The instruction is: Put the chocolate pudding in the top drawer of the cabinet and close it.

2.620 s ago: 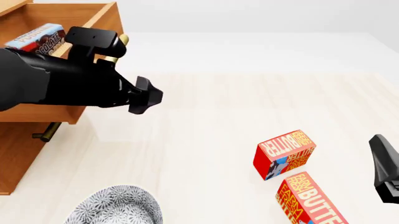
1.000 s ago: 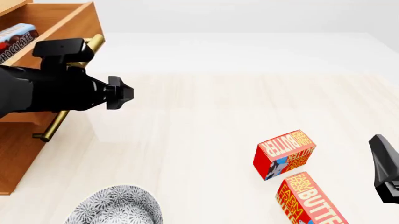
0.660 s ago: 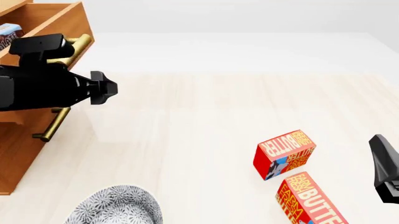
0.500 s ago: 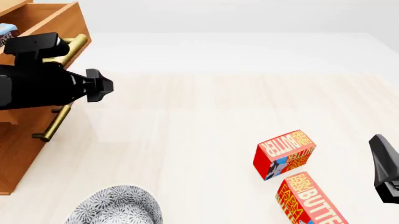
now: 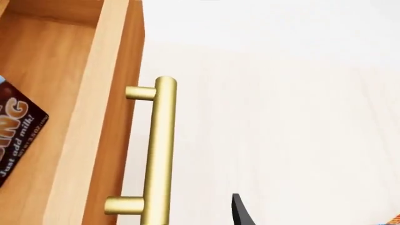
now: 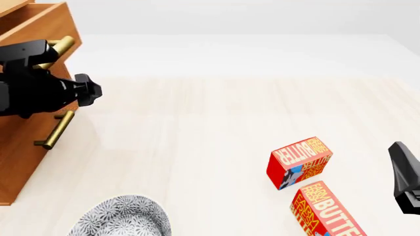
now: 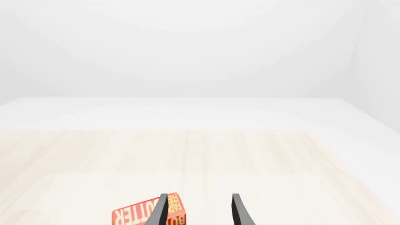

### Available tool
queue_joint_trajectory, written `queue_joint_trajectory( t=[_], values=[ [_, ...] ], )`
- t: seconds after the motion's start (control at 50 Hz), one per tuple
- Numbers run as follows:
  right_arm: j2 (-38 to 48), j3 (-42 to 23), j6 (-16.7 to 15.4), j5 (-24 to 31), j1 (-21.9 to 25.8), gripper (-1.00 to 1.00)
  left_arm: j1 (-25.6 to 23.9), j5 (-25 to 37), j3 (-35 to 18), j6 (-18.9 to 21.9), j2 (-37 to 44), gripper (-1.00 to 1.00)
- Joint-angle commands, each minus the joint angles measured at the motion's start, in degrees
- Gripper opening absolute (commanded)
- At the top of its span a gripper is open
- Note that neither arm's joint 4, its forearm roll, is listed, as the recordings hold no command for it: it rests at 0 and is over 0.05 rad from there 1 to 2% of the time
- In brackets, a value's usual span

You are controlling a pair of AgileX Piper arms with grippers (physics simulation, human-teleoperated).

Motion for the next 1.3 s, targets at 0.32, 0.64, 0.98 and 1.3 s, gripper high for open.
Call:
queue_joint_trajectory(
  t=[0.32, 0.64, 0.98, 1.3],
  values=[
    [-0.1, 0.04, 0.01, 0.07, 0.02, 1.0, 8.33, -0.84, -0.97, -2.26, 0.9, 1.0],
    [-0.09, 0.04, 0.0, 0.07, 0.01, 1.0, 15.04, -2.74, -2.26, -2.47, 4.9, 1.0],
    [-0.1, 0.04, 0.03, 0.07, 0.0, 1.0, 19.91, -3.81, -3.6, -3.41, 7.9, 1.0],
    [-0.1, 0.04, -0.01, 0.07, 0.02, 1.0, 25.03, 0.97, -6.44, -1.65, 3.73, 1.0]
  ],
)
